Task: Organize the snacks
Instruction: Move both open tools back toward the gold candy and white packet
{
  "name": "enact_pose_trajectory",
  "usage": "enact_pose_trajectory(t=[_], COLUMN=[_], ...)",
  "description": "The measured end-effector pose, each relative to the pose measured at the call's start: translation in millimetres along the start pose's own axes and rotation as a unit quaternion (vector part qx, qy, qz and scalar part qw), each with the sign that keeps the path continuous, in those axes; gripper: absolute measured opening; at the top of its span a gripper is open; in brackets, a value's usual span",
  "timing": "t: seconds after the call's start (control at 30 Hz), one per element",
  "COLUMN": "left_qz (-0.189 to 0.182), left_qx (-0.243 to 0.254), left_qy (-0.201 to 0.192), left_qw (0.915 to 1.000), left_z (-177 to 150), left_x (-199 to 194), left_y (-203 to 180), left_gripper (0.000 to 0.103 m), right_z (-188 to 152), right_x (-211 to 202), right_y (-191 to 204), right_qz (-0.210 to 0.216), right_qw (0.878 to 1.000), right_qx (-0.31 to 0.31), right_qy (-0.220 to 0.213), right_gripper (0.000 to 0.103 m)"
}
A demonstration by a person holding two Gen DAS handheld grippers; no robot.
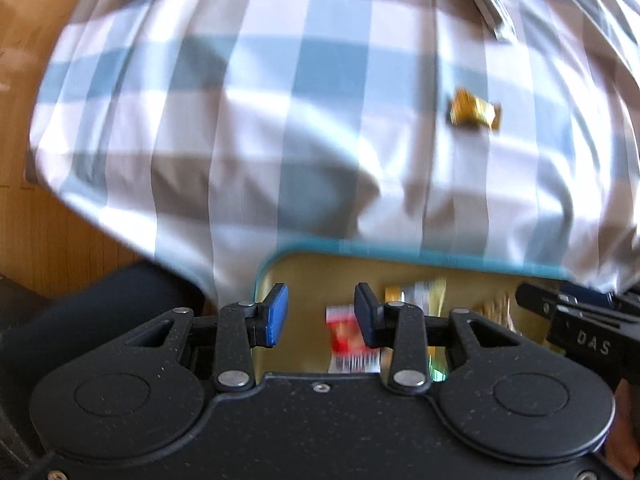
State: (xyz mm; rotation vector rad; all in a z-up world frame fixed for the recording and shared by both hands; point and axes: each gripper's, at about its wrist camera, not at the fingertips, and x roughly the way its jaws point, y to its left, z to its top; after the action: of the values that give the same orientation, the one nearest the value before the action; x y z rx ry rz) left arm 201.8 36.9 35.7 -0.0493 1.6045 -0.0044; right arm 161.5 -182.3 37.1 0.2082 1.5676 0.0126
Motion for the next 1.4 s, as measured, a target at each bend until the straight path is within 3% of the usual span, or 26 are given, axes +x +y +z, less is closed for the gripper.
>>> enact_pose_trajectory(t=[0.33,0.53,0.63,0.87,1.4], left_qz=[-0.018,0.005,0.013,-0.01,-0.031], left_qx=[-0.049,-0.057,-0.059,-0.07,-0.088], left_qy=[-0.047,-0.075,-0.079,-0.058,-0.071], left_qw=[0.9975,0.9956,0.9951,0.9958,0.993], left_z=[59.8,77.4,82.8,87.6,86.4], left_x=[11.6,21.1,23.6,31.1,23.7], left_y=[-2.2,3.8,11.7,19.0,23.2], left_gripper=[0.046,0.046,0.046,0.046,0.046], right_z=[58.0,84.5,96.5,113.9,123.0], right_x=[17.8,21.6,26.5,47.7,64.9], right_y=[4.7,14.1,21.5,42.7,61.2], right_qz=[-0.014,-0.007,-0.004,-0.004,-0.052], right_qw=[0.999,0.998,0.996,0.994,0.991], right_qx=[0.04,0.067,0.081,0.103,0.108], right_qy=[0.002,-0.018,-0.032,-0.036,-0.064], right_gripper=[0.061,0.061,0.061,0.061,0.06])
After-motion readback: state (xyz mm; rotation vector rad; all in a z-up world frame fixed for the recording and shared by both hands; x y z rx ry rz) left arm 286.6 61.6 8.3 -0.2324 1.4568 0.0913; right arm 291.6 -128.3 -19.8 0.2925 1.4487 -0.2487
